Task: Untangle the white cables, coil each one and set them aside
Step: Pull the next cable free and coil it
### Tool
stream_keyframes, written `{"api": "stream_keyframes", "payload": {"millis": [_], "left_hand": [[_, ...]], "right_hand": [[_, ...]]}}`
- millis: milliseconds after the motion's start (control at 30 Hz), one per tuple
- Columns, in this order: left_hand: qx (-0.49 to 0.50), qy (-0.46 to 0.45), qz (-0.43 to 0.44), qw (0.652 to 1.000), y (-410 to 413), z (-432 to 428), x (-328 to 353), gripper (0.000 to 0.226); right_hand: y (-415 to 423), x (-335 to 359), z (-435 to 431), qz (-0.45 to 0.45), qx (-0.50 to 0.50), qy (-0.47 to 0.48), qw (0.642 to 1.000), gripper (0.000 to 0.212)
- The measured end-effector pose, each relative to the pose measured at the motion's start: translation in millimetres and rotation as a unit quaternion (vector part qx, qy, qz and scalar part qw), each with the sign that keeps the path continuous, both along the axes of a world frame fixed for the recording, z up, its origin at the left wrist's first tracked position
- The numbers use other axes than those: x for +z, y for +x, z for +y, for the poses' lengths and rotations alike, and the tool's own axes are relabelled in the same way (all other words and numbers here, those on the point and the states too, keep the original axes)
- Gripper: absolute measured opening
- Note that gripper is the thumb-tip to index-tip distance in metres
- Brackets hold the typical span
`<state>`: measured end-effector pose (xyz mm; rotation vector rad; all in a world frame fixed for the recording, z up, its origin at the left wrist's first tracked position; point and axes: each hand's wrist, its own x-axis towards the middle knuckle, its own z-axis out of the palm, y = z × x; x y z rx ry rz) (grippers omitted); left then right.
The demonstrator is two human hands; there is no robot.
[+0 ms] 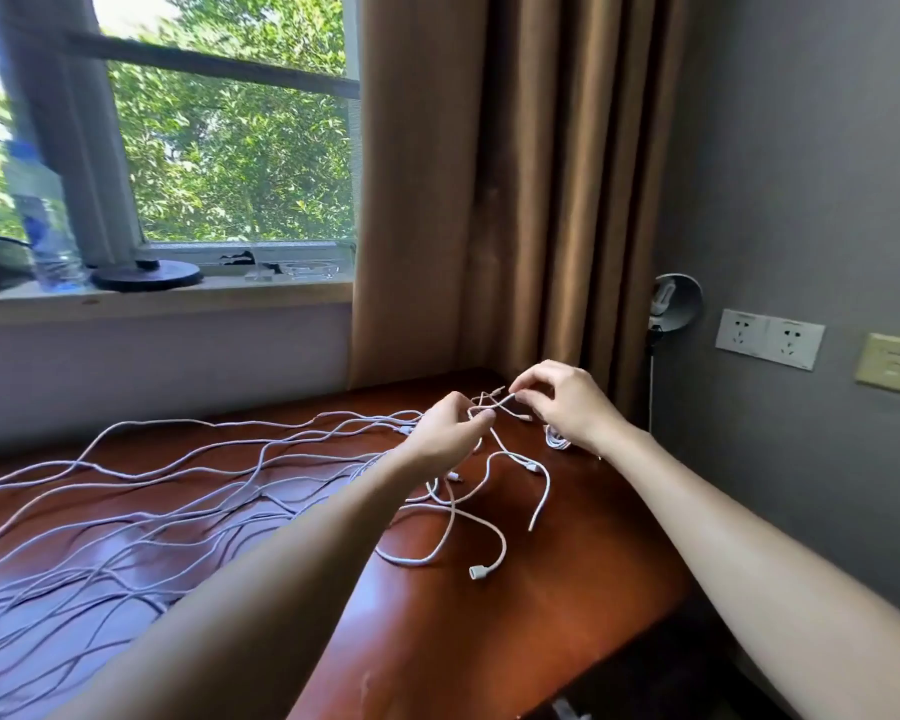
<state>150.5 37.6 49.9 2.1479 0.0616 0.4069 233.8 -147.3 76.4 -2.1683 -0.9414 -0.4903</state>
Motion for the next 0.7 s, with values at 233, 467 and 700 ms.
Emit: {"api": "stream_keyframes", "payload": {"millis": [233, 467, 700], "left_hand": [[0.029, -0.034, -0.032, 0.998, -36.5, 36.7, 13.0, 0.015], [0.139, 0.04, -0.094, 0.985, -93.1, 95.1, 19.2, 0.018], [0.231, 0.082, -0.1, 0.964, -175.5, 147.5, 17.5, 0.018]], "right_hand": [[-23.2, 12.2, 37.3, -0.013, 0.023, -0.004, 1.0, 0.005], [-67.5, 16.6, 89.4, 0.0, 0.085, -0.016, 0.996, 0.007], [-125.5, 15.5, 148.7, 0.009, 0.161, -0.013, 0.987, 0.008]]}}
